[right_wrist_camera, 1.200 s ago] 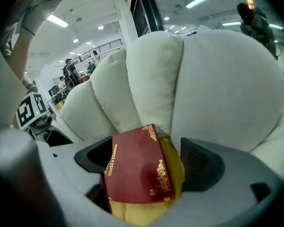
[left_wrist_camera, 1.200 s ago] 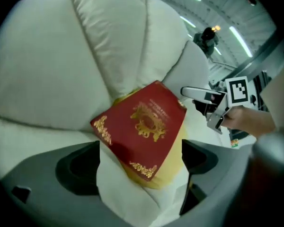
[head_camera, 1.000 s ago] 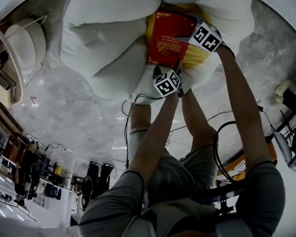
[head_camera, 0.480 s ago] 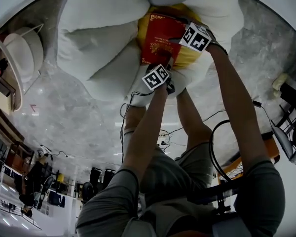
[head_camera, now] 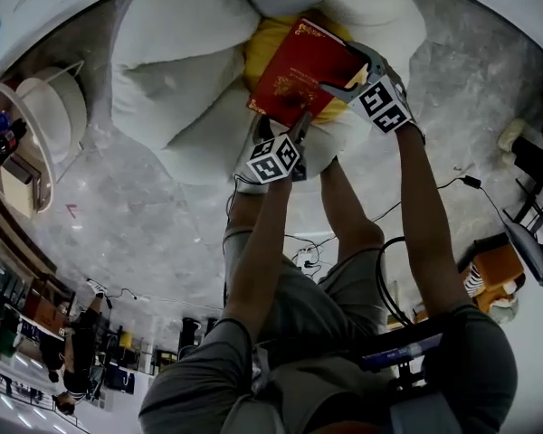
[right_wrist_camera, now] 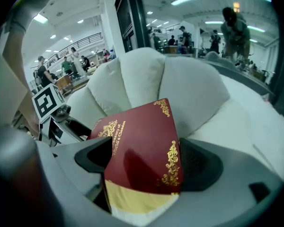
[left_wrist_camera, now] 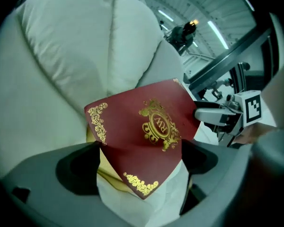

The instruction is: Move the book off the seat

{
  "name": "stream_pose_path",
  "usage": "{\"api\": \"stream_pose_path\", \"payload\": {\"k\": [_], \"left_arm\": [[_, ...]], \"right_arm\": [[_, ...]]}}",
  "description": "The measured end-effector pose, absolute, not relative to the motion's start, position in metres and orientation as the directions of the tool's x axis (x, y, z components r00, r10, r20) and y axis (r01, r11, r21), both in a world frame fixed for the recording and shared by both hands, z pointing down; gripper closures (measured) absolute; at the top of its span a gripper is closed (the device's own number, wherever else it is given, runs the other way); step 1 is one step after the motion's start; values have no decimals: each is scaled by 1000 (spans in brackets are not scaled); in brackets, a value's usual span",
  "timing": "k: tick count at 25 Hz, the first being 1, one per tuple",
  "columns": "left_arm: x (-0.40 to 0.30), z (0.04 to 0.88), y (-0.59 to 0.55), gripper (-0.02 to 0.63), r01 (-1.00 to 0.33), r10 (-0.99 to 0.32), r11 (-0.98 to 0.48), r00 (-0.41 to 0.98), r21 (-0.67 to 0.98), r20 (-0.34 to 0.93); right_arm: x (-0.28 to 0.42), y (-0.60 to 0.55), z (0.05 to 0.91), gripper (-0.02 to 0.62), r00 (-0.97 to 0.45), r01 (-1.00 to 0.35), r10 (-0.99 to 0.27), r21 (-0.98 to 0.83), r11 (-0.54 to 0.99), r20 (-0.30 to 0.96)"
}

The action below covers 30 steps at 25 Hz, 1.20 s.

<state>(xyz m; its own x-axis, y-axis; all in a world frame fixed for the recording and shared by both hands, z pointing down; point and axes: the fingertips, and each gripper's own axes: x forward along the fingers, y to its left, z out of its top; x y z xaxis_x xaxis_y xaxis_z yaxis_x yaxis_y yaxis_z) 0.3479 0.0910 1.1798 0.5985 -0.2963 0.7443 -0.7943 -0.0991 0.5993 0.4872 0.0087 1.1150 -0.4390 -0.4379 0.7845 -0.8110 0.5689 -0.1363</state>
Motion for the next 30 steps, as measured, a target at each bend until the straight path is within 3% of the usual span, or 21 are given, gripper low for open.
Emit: {"api": "stream_pose_path", "payload": {"k": [8, 15, 21, 26, 30], "left_arm": [[333, 1039, 11, 78, -790, -418, -317, 613, 525, 671], [326, 854, -47, 78, -769, -538, -501, 636, 398, 553], [346, 669, -114, 79, -733, -651, -592, 680, 334, 337], [341, 514, -119, 78, -700, -683, -670, 712, 247, 164], [347, 411, -107, 80, -667, -675, -724, 738, 172, 20]], "right_arm": [[489, -13, 964, 158, -356, -915, -667, -99, 391, 654], [485, -34, 784, 159, -274, -955, -836, -32, 294, 475], [502, -67, 614, 159, -196, -976, -939, 36, 214, 281], [490, -46, 464, 158, -159, -983, -983, 80, 167, 93], [494, -17, 393, 160, -109, -992, -994, 61, 107, -21]]}}
